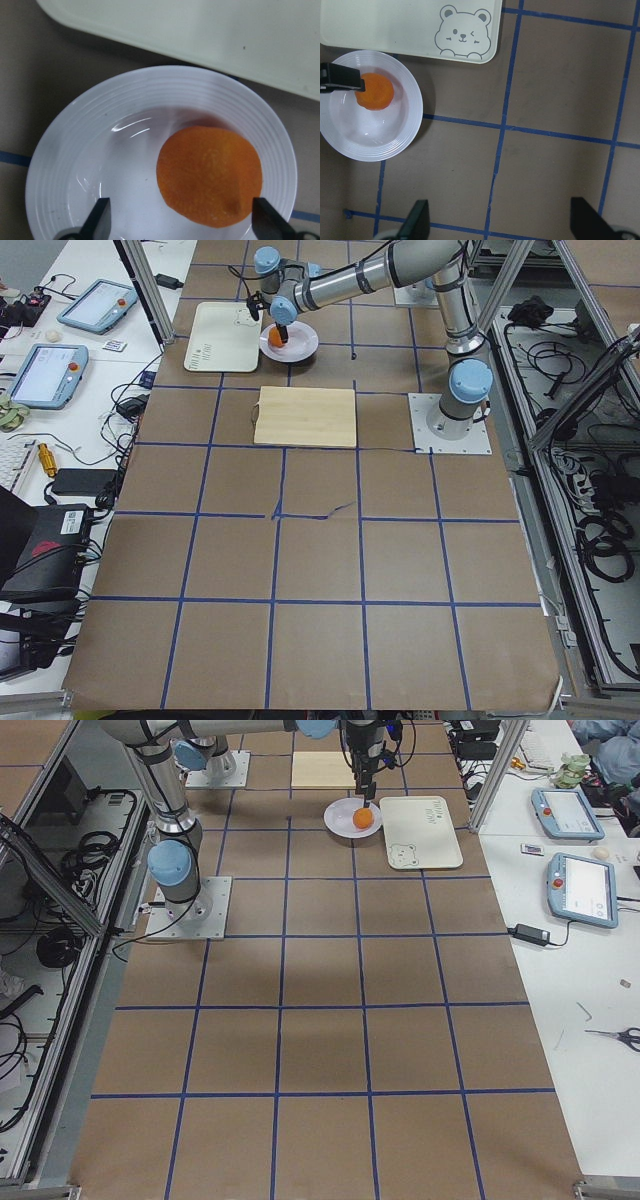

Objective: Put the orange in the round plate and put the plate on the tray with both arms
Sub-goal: 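Release the orange onto the plate with the left gripper while the right gripper approaches, then lower the right gripper to the plate rim nearest the robot and grip it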

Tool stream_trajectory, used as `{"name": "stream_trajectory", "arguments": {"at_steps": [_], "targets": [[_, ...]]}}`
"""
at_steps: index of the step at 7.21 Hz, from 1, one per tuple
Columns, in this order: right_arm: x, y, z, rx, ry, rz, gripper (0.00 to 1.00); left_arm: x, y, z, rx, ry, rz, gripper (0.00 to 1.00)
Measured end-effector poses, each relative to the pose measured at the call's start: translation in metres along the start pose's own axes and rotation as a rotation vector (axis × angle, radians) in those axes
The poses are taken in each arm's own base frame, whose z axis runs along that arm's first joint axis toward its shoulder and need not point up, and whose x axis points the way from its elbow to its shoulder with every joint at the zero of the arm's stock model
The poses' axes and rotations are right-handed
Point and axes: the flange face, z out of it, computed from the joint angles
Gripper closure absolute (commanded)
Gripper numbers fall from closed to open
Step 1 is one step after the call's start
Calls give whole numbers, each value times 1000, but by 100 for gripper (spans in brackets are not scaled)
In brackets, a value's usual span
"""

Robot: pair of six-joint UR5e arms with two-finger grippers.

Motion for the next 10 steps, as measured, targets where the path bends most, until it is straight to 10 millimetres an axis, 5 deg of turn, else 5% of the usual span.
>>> {"name": "stream_trajectory", "arguments": {"at_steps": [2, 6, 8, 10], "targets": [[-6, -29, 39, -2, -115, 17, 0, -54, -32, -59, 16, -40, 42, 0], [-45, -109, 196, 23, -280, 98, 0, -163, -51, -139, 26, -90, -3, 0], [-57, -102, 262, -17, -349, 155, 0, -206, -42, -167, -2, -127, 4, 0], [-62, -68, 313, -24, -388, 174, 0, -228, -28, -179, -49, -200, -7, 0]]}}
